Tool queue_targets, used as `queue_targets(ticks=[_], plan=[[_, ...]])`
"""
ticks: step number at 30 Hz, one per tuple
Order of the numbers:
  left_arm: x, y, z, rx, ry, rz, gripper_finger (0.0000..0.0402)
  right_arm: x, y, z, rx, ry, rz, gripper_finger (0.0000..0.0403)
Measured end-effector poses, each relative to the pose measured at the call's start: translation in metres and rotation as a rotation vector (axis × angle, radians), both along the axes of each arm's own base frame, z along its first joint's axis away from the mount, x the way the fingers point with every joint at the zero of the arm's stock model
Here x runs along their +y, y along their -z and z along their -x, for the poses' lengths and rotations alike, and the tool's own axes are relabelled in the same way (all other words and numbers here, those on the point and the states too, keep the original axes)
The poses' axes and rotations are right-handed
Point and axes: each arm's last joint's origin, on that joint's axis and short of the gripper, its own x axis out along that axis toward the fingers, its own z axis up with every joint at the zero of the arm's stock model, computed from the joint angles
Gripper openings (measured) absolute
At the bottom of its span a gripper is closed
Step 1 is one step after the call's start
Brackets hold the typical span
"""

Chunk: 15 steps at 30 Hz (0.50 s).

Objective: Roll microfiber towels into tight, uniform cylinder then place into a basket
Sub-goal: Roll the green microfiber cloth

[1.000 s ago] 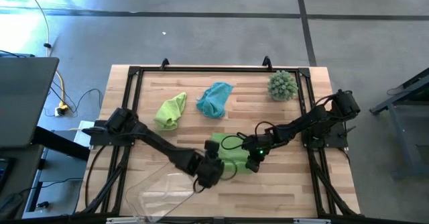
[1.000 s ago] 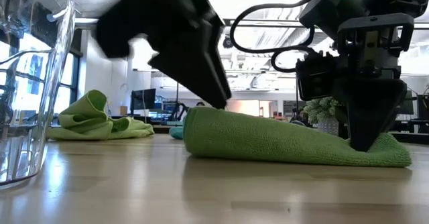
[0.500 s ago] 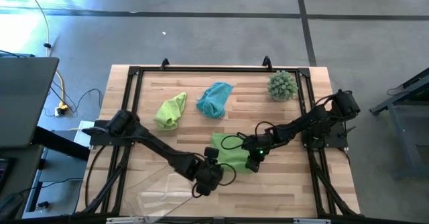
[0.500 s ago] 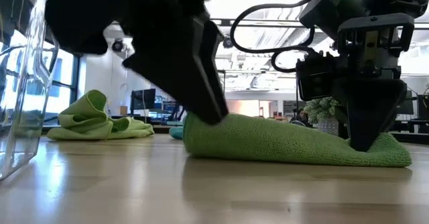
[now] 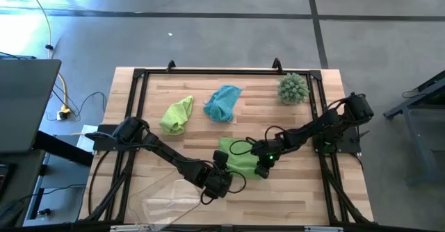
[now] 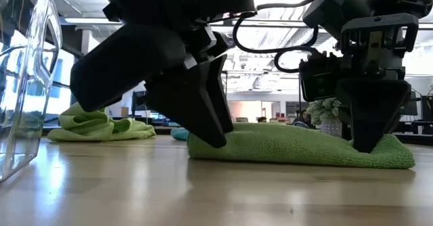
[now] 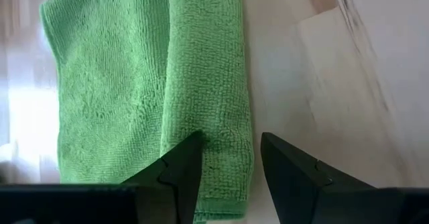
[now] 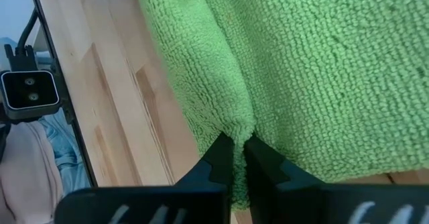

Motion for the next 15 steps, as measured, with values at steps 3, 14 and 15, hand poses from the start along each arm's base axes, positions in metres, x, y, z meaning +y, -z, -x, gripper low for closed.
queue_targets(ticks=[3,14,15], plan=[[0.001,0.0,0.0,0.002,0.0,-0.003,0.0143,0.0,0.0,0.0,-0.001,0.0,0.001,0.0007],[0.028,0.019,-0.009,0.091,-0.043,0.063,0.0143,0.001,-0.002,0.0,-0.04,-0.046,0.03,0.0037],[0.03,0.02,-0.009,0.106,-0.038,0.094,0.0142,0.001,-0.003,0.0,-0.052,-0.068,0.03,0.0049]])
